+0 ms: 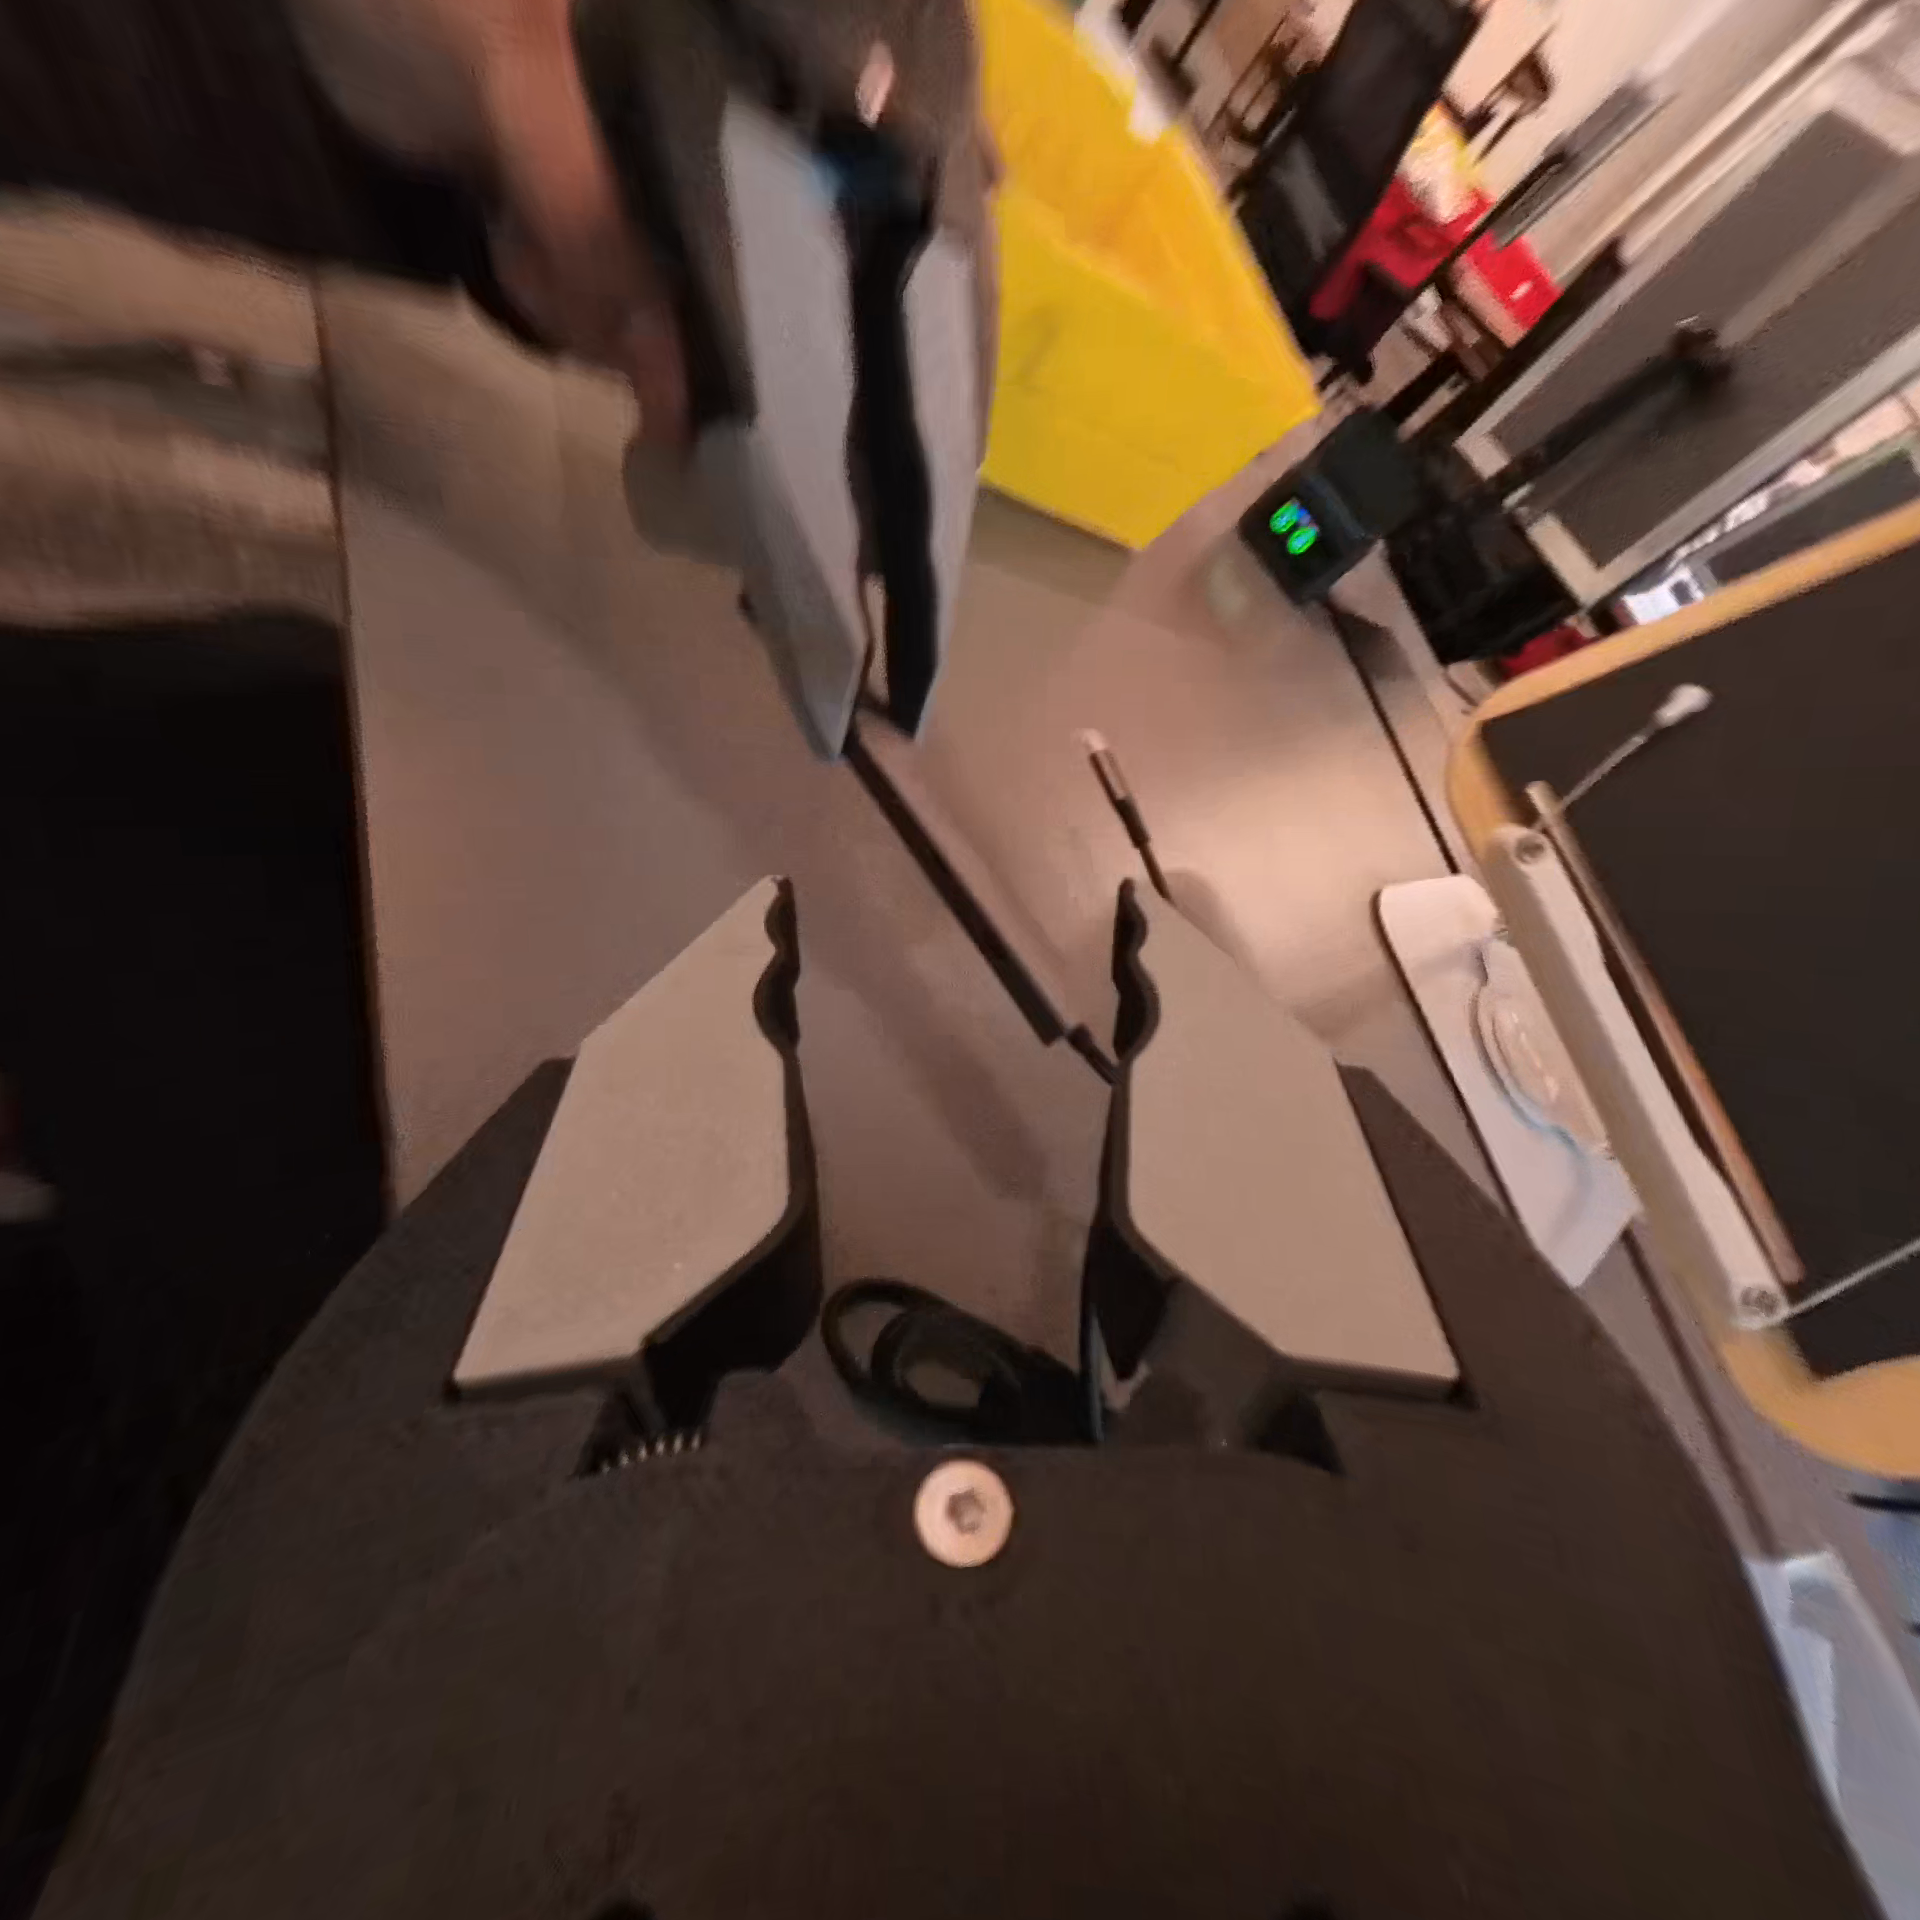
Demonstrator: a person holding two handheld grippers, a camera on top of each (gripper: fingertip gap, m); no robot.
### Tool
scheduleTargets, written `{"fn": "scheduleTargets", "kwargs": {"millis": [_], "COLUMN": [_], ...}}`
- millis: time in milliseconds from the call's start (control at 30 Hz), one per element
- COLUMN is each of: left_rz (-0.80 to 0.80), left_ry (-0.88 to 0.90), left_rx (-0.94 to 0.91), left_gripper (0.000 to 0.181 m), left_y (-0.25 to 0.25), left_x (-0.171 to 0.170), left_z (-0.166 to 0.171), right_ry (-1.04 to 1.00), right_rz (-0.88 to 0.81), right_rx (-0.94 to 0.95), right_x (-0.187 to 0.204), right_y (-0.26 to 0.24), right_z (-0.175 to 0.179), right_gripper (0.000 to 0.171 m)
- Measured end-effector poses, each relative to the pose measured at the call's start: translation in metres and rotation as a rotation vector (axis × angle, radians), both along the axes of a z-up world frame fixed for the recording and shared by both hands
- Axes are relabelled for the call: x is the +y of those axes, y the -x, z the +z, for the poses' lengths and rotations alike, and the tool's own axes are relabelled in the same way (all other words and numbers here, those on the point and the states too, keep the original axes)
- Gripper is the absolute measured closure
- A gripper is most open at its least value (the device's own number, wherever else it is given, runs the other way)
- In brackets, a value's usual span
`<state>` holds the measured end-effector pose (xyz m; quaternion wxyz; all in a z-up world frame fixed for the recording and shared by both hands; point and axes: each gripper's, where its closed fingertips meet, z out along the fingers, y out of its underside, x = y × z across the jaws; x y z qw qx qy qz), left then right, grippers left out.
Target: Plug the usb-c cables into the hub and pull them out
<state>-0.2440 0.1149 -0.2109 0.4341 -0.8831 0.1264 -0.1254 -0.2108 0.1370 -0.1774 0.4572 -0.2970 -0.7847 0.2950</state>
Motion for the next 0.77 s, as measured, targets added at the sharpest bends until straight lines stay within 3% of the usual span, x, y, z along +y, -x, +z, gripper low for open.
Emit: {"fn": "scheduleTargets", "kwargs": {"millis": [100,133,267,367,500,633,767], "left_rz": [-0.038,-0.040,-0.021,-0.057,-0.138,-0.191,-0.217], "left_ry": [-0.010,-0.007,-0.011,-0.032,-0.120,-0.299,-0.339], "left_rx": [-0.109,-0.112,-0.033,0.036,0.231,0.457,0.401], "left_gripper": [0.161,0.161,0.161,0.142,0.134,0.171,0.176], "left_y": [-0.009,-0.009,0.000,0.002,-0.001,0.001,-0.007], "left_x": [-0.007,-0.009,-0.015,-0.023,-0.020,-0.016,-0.016], "left_z": [0.007,0.006,0.003,0.007,0.002,0.002,0.005], "right_ry": [-0.217,-0.270,-0.294,-0.281,-0.289,-0.241,-0.149], "right_rz": [-0.055,-0.069,0.003,0.098,0.177,0.295,0.350], "right_rx": [-0.029,-0.016,-0.010,0.081,0.123,0.191,0.248], "right_x": [0.003,0.004,-0.004,-0.013,-0.011,-0.022,-0.025], "right_y": [0.032,0.040,0.051,0.051,0.054,0.043,0.034], "right_z": [-0.033,-0.037,-0.046,-0.038,-0.038,-0.029,-0.016], "right_gripper": [0.130,0.152,0.159,0.164,0.164,0.165,0.165]}}
